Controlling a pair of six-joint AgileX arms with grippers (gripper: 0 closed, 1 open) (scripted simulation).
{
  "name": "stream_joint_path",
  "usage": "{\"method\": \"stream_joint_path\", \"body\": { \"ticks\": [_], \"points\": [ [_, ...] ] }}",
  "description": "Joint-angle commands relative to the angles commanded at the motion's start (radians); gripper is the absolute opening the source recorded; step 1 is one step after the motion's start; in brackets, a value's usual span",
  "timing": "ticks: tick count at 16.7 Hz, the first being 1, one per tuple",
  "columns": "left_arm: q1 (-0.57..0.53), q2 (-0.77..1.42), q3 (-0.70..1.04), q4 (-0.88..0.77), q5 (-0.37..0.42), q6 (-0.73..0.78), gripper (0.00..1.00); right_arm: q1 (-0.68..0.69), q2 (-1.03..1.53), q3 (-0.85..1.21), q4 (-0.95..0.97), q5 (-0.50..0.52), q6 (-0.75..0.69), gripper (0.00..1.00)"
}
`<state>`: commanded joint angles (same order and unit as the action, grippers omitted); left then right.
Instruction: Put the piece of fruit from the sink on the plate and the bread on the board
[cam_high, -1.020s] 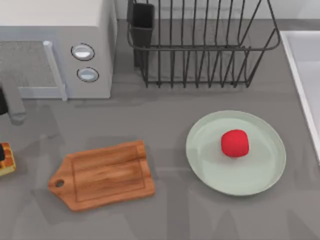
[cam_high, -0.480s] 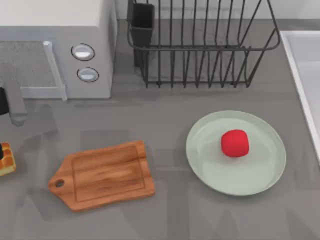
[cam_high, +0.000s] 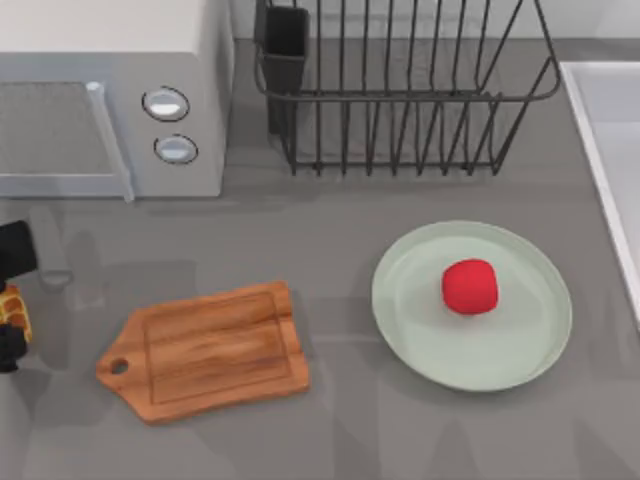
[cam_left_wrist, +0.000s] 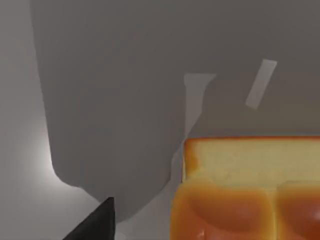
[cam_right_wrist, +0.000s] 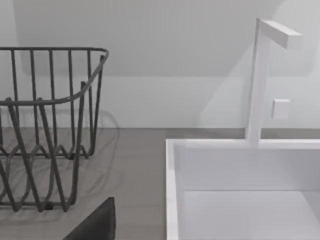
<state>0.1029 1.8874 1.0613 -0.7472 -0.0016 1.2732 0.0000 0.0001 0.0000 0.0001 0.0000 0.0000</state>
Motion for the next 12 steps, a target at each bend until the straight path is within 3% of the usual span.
{"method": "stream_joint_path", "body": {
  "ticks": [6,12],
  "points": [
    [-0.005,0.031,-0.004,0.037,0.001,-0.005,1.00,0.000,0.000,0.000,0.000,0.000,0.000,1.00],
    [-0.005,0.031,-0.004,0.037,0.001,-0.005,0.55,0.000,0.000,0.000,0.000,0.000,0.000,1.00]
  ]
}}
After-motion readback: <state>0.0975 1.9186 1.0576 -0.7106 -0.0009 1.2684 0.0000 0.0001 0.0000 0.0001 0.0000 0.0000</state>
